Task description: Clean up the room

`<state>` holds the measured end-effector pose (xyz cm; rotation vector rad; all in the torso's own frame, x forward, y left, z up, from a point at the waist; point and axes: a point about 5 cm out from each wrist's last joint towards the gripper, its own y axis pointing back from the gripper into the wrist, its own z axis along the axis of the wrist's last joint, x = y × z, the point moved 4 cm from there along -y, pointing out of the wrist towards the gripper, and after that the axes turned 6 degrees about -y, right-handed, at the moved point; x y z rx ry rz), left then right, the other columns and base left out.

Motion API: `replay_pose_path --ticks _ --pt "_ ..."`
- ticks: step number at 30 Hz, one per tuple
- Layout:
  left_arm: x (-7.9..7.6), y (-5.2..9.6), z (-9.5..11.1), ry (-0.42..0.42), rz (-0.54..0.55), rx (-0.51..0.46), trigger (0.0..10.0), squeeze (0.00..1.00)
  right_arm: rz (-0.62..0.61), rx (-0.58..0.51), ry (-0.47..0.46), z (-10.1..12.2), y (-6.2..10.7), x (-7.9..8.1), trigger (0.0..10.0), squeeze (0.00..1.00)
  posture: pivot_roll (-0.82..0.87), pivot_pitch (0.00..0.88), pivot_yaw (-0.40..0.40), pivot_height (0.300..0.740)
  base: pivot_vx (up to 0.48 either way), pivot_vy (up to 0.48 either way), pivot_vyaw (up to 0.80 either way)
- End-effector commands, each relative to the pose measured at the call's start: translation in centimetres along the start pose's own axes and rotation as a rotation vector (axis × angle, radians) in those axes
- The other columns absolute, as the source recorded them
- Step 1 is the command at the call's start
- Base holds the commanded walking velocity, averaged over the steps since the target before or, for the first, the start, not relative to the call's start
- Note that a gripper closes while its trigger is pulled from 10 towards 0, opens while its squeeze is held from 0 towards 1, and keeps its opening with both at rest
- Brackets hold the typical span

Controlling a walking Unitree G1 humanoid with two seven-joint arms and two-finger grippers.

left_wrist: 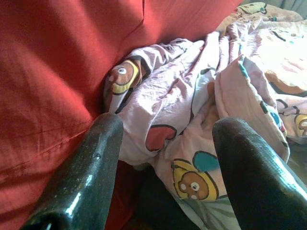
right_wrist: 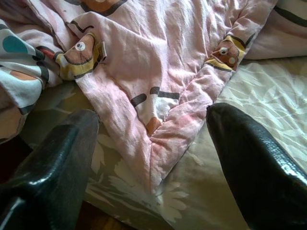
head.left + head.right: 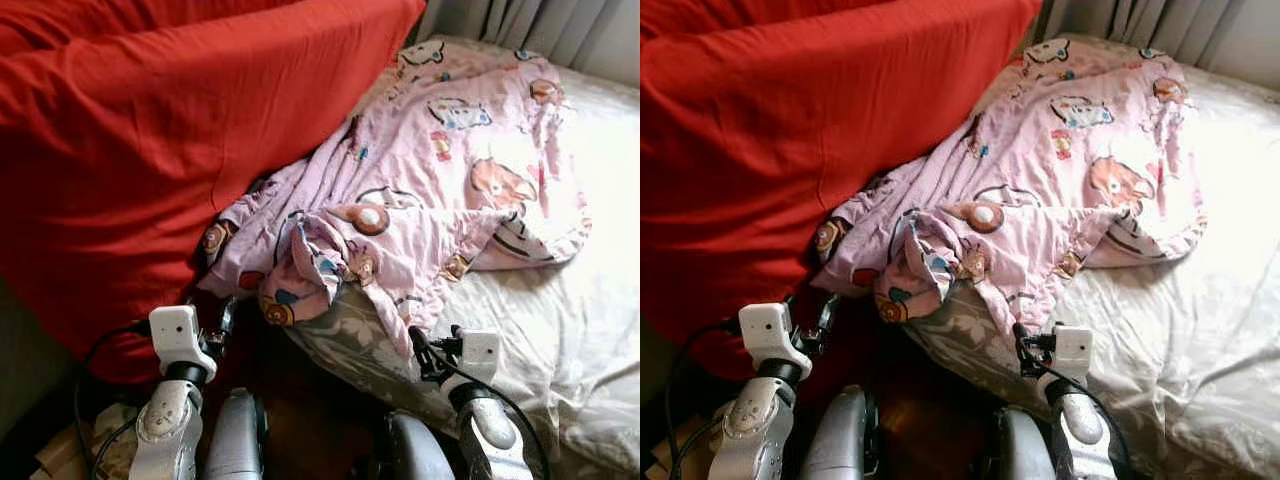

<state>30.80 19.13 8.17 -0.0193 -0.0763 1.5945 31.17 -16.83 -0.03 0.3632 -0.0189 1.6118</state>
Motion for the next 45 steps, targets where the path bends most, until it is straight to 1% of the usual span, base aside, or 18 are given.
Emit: replay_pose_path --ticks 1,4,6,10,12,19,23,26,32,34,35,39,45 --pt "-0.1 0.1 -0.4 -0.001 -0.005 0.02 10.0 0.0 -0.015 0.012 -0.009 -0.4 0.3 -0.5 10.0 0.0 0.11 0.198 -0.066 0.611 0.0 0.0 0.0" --pt "-0.1 0.1 -0.4 -0.002 -0.008 0.018 10.0 0.0 -0.017 0.037 -0.002 -0.7 0.2 -0.4 10.0 0.0 0.11 0.19 -0.065 0.611 0.0 0.0 0.0" --pt "-0.2 0.1 -0.4 -0.001 -0.01 0.017 10.0 0.0 -0.009 0.053 0.014 -1.1 0.2 -0.2 10.0 0.0 0.11 0.184 -0.063 0.596 0.0 0.0 0.0" --pt "-0.2 0.0 -0.4 0.0 -0.013 0.017 10.0 0.0 -0.01 0.036 -0.007 -1.0 0.4 -0.2 10.0 0.0 0.11 0.182 -0.062 0.591 0.0 0.0 0.0" --pt "-0.2 0.0 -0.4 -0.007 -0.012 0.019 10.0 0.0 -0.021 0.067 0.016 -1.5 0.4 -0.4 10.0 0.0 0.11 0.179 -0.063 0.591 0.0 0.0 0.0" --pt "-0.1 0.0 -0.5 -0.013 -0.007 0.023 10.0 0.0 -0.006 0.047 0.004 -1.1 0.2 0.0 10.0 0.0 0.12 0.181 -0.066 0.591 0.0 0.0 0.0" --pt "0.0 -0.1 -0.5 -0.021 -0.007 0.022 10.0 0.0 -0.012 0.067 0.03 -1.2 0.0 0.0 10.0 0.0 0.12 0.186 -0.065 0.591 0.0 0.0 0.0" --pt "-0.1 0.0 -0.5 -0.027 -0.007 0.023 10.0 0.0 -0.001 0.047 0.018 -1.0 -0.1 0.2 10.0 0.0 0.12 0.188 -0.064 0.591 0.0 0.0 0.0" --pt "-0.1 0.0 -0.6 -0.023 -0.009 0.025 10.0 0.0 0.012 0.053 0.025 -1.0 -0.2 0.4 10.0 0.0 0.12 0.19 -0.064 0.591 0.0 0.0 0.0" --pt "-0.2 0.0 -0.6 -0.014 -0.015 0.031 10.0 0.0 0.039 0.05 0.035 -0.9 -0.2 0.8 10.0 0.0 0.12 0.194 -0.065 0.591 0.0 0.0 0.0" --pt "-0.2 -0.1 -0.6 -0.012 -0.017 0.032 10.0 0.0 0.05 0.051 0.052 -0.9 -0.2 1.0 10.0 0.0 0.12 0.196 -0.064 0.591 0.0 0.0 0.6" --pt "-0.2 -0.1 -0.6 -0.009 -0.017 0.034 10.0 0.0 0.059 0.051 0.024 -1.1 -0.1 1.3 10.0 0.0 0.12 0.197 -0.065 0.591 0.0 0.0 0.72" --pt "-0.3 -0.2 -0.6 -0.006 -0.022 0.033 10.0 0.0 0.068 0.054 0.023 -1.2 -0.1 1.5 10.0 0.0 0.12 0.201 -0.063 0.591 0.0 0.0 0.45"
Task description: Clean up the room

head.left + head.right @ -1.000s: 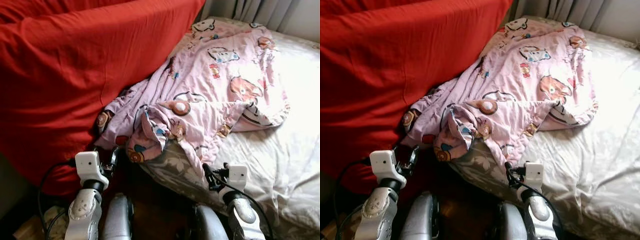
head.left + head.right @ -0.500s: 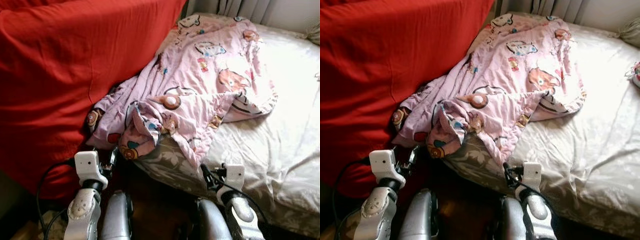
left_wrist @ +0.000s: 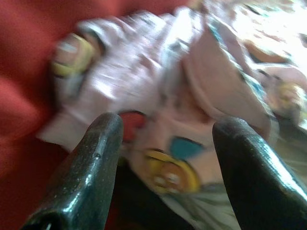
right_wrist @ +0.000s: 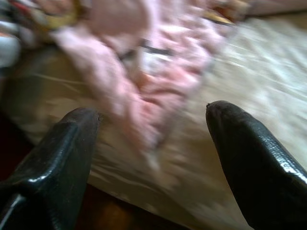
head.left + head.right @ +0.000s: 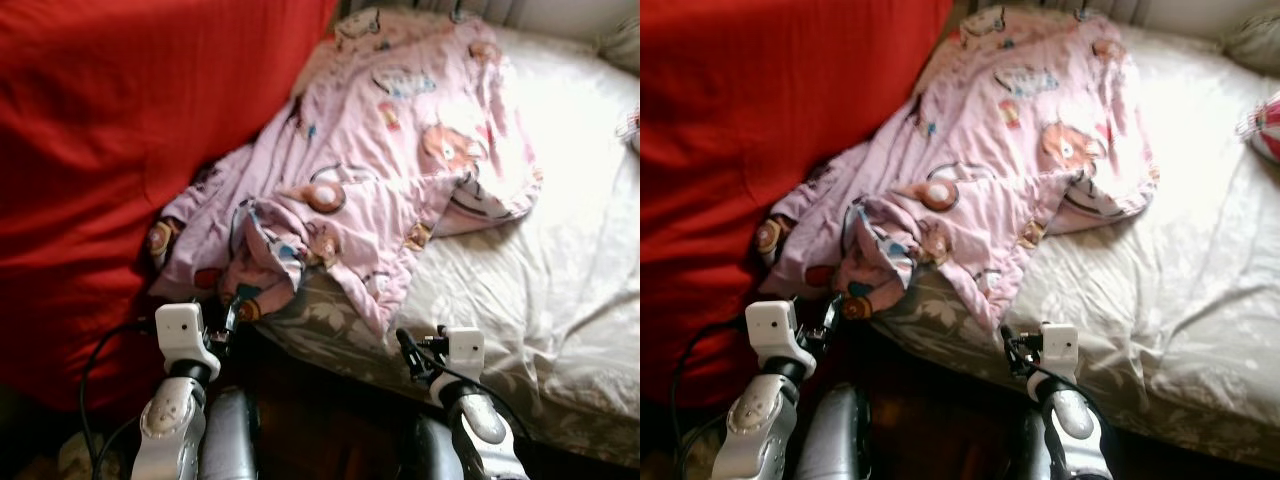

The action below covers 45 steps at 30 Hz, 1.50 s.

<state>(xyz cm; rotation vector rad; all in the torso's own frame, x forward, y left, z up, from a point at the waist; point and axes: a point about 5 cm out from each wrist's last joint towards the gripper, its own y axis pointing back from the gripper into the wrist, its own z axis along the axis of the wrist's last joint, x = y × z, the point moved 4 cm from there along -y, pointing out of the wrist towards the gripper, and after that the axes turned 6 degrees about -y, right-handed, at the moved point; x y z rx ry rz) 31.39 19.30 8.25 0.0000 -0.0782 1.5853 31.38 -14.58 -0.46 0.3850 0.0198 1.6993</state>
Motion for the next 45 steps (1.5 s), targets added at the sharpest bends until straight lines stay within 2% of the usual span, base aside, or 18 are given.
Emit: replay_pose_path --ticks 1,31,42,45 --pt "-0.4 0.4 -0.6 0.007 -0.012 0.023 10.0 0.0 -0.014 0.008 0.001 -0.4 0.4 -0.6 10.0 0.0 0.12 0.201 -0.063 0.591 0.0 0.0 0.44" --pt "-0.4 0.4 -0.6 0.008 -0.013 0.023 10.0 0.0 -0.012 0.009 0.0 -0.4 0.4 -0.5 10.0 0.0 0.12 0.201 -0.063 0.591 0.0 0.0 0.43" --pt "-0.8 0.4 -0.4 0.008 -0.031 0.017 10.0 0.0 -0.214 -0.011 -0.055 0.3 0.5 -3.6 10.0 0.0 0.13 0.192 -0.058 0.591 0.298 0.0 0.0" --pt "-0.8 0.4 -0.4 0.006 -0.031 0.016 10.0 0.0 -0.227 -0.01 -0.08 0.3 0.4 -3.8 10.0 0.0 0.13 0.193 -0.058 0.591 0.0 0.0 -0.61"
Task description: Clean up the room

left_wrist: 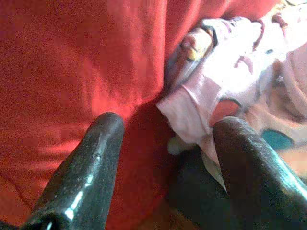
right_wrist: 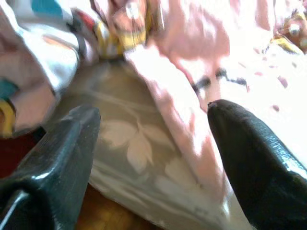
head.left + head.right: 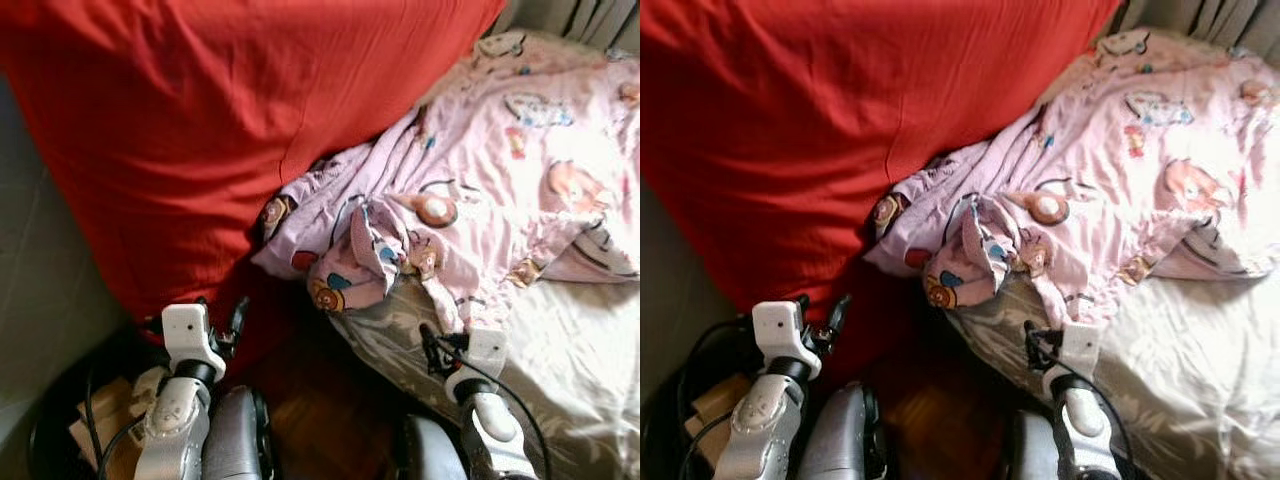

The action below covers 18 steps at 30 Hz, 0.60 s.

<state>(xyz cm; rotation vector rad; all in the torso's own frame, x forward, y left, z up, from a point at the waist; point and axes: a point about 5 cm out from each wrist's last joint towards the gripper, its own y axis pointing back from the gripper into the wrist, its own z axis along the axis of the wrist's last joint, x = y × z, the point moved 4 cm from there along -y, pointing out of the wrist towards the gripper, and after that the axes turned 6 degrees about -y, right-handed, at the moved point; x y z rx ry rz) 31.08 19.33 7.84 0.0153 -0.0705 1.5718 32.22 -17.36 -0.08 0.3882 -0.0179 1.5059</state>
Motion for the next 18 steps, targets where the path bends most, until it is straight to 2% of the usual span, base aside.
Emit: replay_pose_path --ticks 1,4,18 --pt "-0.8 0.04 -0.01 0.011 -0.017 0.0 10.0 0.0 -0.042 0.03 -0.015 -0.7 0.43 -1.24 10.0 0.0 0.13 0.194 -0.058 0.591 0.0 0.0 -0.61" --pt "-0.84 0.04 0.02 0.015 -0.02 -0.003 10.0 0.0 -0.037 0.033 -0.013 -0.74 0.4 -1.16 10.0 0.0 0.13 0.196 -0.059 0.591 0.0 0.0 -0.61" --pt "-0.7 0.09 0.04 0.005 -0.018 0.0 10.0 0.0 -0.008 0.015 0.001 -0.77 0.53 -0.47 10.0 0.0 0.13 0.201 -0.059 0.591 0.0 0.0 0.0"
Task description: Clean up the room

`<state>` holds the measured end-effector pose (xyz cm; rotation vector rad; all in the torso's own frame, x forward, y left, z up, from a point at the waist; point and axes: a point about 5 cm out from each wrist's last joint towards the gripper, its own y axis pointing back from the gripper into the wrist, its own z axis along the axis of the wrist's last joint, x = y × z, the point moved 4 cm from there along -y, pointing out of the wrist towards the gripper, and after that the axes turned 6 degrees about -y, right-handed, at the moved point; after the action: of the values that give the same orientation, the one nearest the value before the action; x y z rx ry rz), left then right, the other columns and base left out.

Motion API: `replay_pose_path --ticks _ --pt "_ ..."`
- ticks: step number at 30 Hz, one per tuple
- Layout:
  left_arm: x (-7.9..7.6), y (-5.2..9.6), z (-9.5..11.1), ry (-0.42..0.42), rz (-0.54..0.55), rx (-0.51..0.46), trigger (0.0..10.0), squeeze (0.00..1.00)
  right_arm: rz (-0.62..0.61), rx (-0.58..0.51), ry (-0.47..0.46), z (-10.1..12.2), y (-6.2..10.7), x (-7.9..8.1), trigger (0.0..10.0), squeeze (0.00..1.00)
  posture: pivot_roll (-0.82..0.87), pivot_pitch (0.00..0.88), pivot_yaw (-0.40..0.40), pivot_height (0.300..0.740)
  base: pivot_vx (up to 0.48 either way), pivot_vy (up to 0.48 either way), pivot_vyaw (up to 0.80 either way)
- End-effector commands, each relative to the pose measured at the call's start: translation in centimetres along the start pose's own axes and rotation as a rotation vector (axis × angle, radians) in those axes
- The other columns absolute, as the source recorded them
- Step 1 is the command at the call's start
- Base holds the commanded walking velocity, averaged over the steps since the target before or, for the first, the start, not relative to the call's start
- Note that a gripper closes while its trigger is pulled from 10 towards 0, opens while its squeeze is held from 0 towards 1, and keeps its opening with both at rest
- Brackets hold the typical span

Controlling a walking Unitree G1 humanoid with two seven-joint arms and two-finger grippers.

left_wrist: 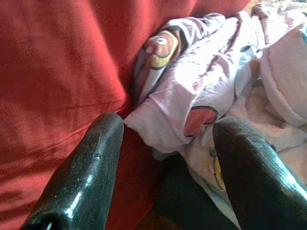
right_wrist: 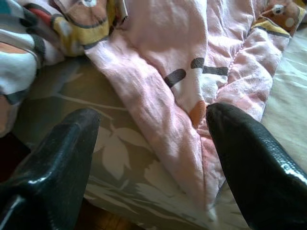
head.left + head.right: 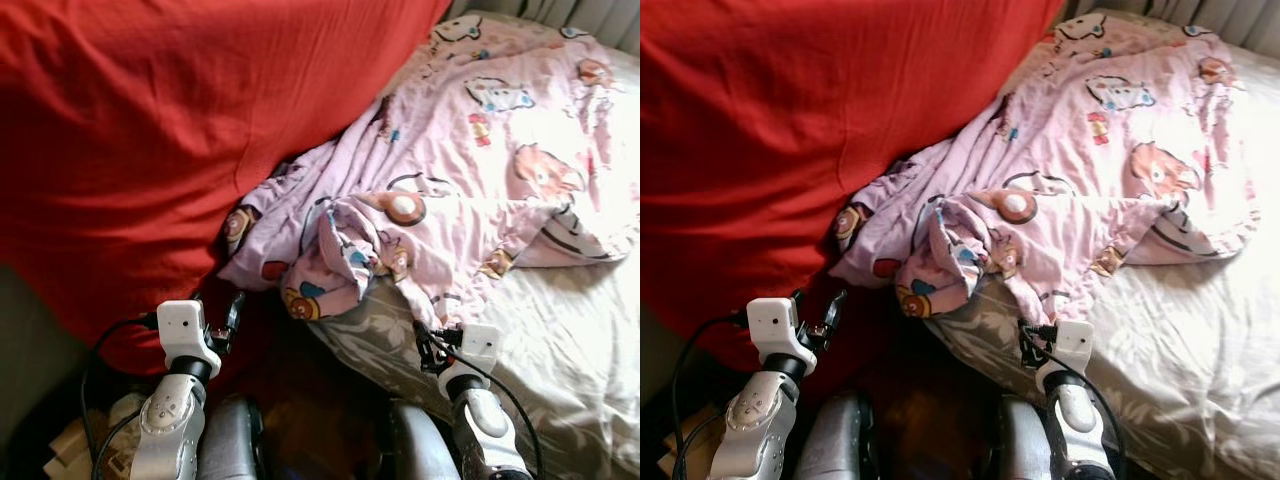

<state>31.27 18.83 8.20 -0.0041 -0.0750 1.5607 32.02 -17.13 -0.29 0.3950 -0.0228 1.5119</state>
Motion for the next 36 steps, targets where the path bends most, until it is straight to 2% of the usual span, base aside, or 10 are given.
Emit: replay_pose_path --ticks 1,6,27,36 --pt "-0.21 0.3 -0.33 -0.005 -0.006 0.015 10.0 0.0 -0.019 0.015 0.006 -0.5 0.38 -0.68 10.0 0.0 0.13 0.201 -0.059 0.591 0.0 0.0 0.0" --pt "-0.15 0.31 -0.39 -0.009 -0.003 0.019 10.0 0.0 -0.056 0.052 -0.02 -0.98 0.36 -1.29 10.0 0.0 0.13 0.202 -0.059 0.591 0.0 0.0 -0.38" --pt "0.06 0.41 -0.46 -0.019 0.0 0.024 10.0 0.0 -0.067 0.057 -0.015 -1.14 0.3 -1.17 10.0 0.0 0.14 0.209 -0.058 0.591 0.314 0.0 0.0" --pt "0.13 0.43 -0.45 -0.014 0.004 0.022 10.0 0.0 -0.082 0.055 -0.014 -1.35 0.48 -1.25 10.0 0.0 0.14 0.21 -0.058 0.591 0.0 0.0 0.0"
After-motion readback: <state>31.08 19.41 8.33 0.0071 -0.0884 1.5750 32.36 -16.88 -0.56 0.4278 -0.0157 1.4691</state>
